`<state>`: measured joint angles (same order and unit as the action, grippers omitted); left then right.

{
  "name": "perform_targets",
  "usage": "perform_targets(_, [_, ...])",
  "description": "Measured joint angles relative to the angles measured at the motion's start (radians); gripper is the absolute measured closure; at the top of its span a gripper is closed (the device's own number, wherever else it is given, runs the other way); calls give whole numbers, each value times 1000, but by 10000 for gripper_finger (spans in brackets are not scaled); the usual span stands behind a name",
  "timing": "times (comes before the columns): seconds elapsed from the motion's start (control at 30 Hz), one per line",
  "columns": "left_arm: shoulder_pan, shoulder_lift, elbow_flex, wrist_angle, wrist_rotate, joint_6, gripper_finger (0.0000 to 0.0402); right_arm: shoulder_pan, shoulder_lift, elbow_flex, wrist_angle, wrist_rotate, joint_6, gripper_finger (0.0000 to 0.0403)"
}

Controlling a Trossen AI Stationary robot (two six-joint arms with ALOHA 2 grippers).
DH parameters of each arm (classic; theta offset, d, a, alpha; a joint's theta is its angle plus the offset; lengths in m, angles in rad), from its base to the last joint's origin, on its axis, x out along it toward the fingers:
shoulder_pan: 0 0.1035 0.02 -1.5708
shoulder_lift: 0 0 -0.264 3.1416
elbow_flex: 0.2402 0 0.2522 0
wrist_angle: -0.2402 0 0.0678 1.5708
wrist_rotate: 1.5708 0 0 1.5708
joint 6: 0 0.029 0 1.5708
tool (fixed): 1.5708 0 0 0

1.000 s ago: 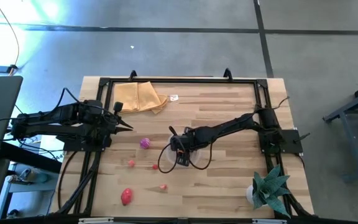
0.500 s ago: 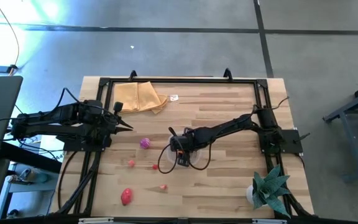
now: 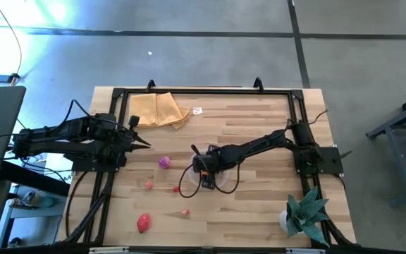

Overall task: Pick and placing Produce into tupperware
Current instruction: Put the orange into the transparent bin, then put the violet onion into the transparent bin

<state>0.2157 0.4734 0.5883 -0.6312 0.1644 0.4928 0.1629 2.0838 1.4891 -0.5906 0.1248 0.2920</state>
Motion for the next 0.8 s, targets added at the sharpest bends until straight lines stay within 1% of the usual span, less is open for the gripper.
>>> perform_targets(0.13, [0,0,0,0,0,0,378,2,0,0,4,5,-1,79])
perform_targets(0.2, [0,0,0,0,0,0,378,2,0,0,4,7,3,71])
perform_targets(0.27, [0,0,0,0,0,0,378,4,-5,2,3,30,4,67])
perform_targets(0.43, [0,0,0,0,0,0,378,25,-70,4,-12,121,4,66])
perform_targets(0.53, [0,0,0,0,0,0,378,39,-132,4,-67,179,32,66])
perform_targets(0.67, [0,0,0,0,0,0,378,66,-229,5,-165,298,88,66])
perform_targets(0.8, [0,0,0,0,0,0,378,118,-331,4,-278,425,166,69])
